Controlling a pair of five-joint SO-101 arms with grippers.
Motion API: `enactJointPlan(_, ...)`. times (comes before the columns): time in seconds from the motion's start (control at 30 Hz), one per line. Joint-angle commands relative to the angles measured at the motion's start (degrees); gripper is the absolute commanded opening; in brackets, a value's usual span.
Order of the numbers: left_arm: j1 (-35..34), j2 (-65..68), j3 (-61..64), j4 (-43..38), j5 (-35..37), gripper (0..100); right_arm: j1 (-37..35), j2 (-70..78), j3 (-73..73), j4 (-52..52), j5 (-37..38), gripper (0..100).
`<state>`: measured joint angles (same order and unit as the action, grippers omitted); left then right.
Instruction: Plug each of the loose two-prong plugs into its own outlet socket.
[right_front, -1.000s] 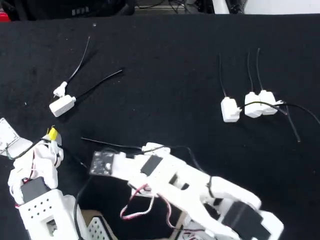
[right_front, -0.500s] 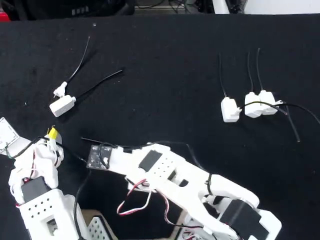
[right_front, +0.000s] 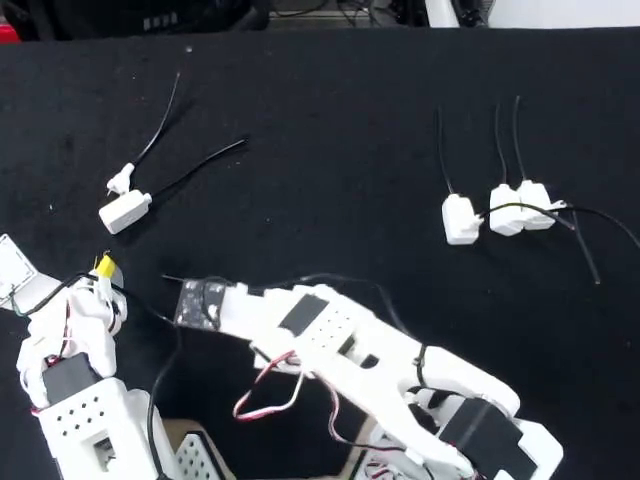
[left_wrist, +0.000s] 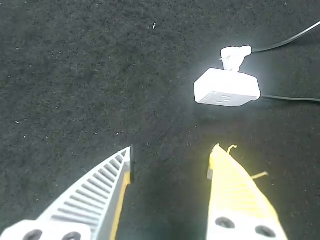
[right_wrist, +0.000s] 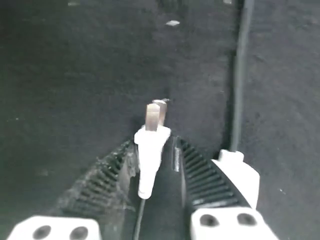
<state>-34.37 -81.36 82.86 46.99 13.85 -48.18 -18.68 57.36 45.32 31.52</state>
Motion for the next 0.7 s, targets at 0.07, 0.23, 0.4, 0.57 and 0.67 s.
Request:
enactJointPlan(0.07,-0.31,-0.70,-3.56,0.09,0.44,25,2.55,0.04,-1.10,-1.14,1.85,9.6)
enactJointPlan(0.23,-0.31,-0.70,-3.56,0.09,0.44,25,2.37,-0.40,-0.31,-1.14,1.49,1.4)
enactJointPlan(0.4,-0.31,-0.70,-3.56,0.09,0.44,25,-0.97,0.04,-0.31,-1.41,-1.14,1.1)
enactJointPlan(0.57,-0.31,-0.70,-3.56,0.09,0.35,25,0.70,4.09,-2.95,-0.88,-3.96,2.7)
enactJointPlan(0.67,-0.31,-0.70,-3.56,0.09,0.35,25,2.11,8.57,-6.02,1.49,-3.87,8.1)
